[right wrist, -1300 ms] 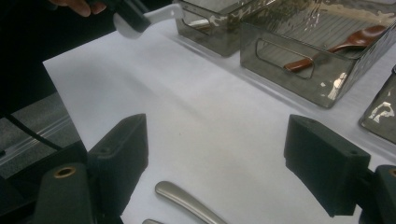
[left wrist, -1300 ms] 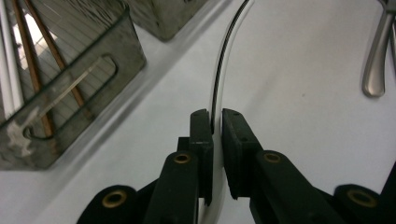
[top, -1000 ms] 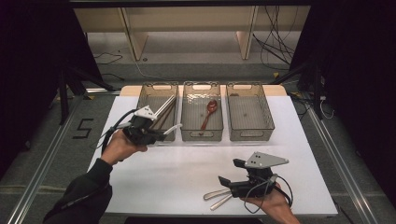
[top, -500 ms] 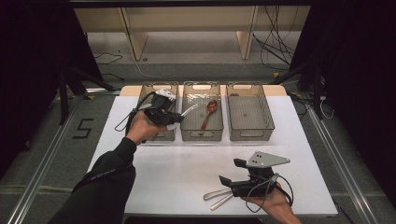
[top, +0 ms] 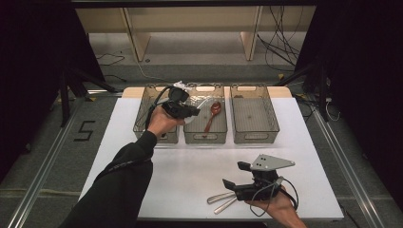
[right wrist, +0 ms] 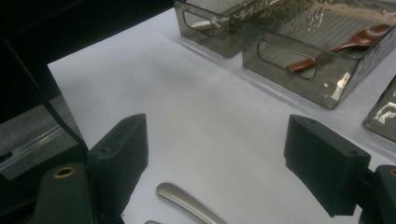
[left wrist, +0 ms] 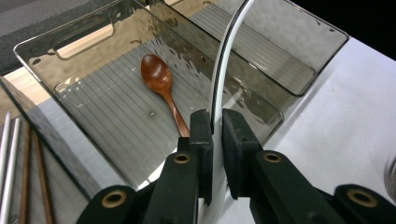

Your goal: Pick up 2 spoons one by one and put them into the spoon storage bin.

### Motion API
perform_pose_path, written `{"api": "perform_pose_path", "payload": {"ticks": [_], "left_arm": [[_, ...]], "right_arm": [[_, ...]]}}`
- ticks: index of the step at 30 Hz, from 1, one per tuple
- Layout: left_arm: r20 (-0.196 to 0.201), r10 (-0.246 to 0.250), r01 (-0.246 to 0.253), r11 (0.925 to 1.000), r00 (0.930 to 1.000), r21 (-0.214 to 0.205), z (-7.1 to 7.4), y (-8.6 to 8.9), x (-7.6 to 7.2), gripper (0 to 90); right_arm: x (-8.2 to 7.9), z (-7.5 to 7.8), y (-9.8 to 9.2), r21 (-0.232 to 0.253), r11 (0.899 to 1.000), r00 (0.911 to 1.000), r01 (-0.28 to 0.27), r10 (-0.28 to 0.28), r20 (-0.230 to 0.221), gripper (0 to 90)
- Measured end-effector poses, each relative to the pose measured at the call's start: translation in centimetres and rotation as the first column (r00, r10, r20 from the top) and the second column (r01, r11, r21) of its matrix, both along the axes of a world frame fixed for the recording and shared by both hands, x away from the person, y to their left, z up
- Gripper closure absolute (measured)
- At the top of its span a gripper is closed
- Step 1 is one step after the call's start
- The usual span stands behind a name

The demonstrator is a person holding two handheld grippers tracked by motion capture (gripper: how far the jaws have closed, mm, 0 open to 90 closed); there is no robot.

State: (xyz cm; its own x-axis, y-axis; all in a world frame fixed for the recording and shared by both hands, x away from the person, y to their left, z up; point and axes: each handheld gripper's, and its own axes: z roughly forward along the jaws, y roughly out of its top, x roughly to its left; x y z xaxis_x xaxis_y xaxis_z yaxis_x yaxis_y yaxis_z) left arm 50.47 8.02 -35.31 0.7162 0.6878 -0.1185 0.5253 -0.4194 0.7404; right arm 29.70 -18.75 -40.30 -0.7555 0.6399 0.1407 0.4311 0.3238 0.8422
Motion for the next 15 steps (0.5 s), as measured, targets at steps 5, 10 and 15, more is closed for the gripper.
{"api": "perform_pose_path", "payload": {"ticks": [5,10,15], "left_arm": [[-0.004,0.005,-0.005,0.9999,1.0,-0.011,-0.4,-0.7,0.5,82.3],[-0.008,0.009,-0.009,0.9998,0.9999,-0.02,-0.5,-1.2,1.0,82.3],[-0.018,0.022,-0.022,0.9996,0.9996,-0.019,-1.1,-1.7,1.4,82.3]], "right_arm": [[0.0,0.0,0.0,-0.001,1.0,1.0,-0.003,0.003,-0.002,22.8],[0.0,0.0,0.0,0.0,1.0,1.0,-0.002,0.002,-0.002,22.8],[0.0,0.0,0.1,-0.001,1.0,1.0,-0.003,0.003,-0.002,22.8]]}}
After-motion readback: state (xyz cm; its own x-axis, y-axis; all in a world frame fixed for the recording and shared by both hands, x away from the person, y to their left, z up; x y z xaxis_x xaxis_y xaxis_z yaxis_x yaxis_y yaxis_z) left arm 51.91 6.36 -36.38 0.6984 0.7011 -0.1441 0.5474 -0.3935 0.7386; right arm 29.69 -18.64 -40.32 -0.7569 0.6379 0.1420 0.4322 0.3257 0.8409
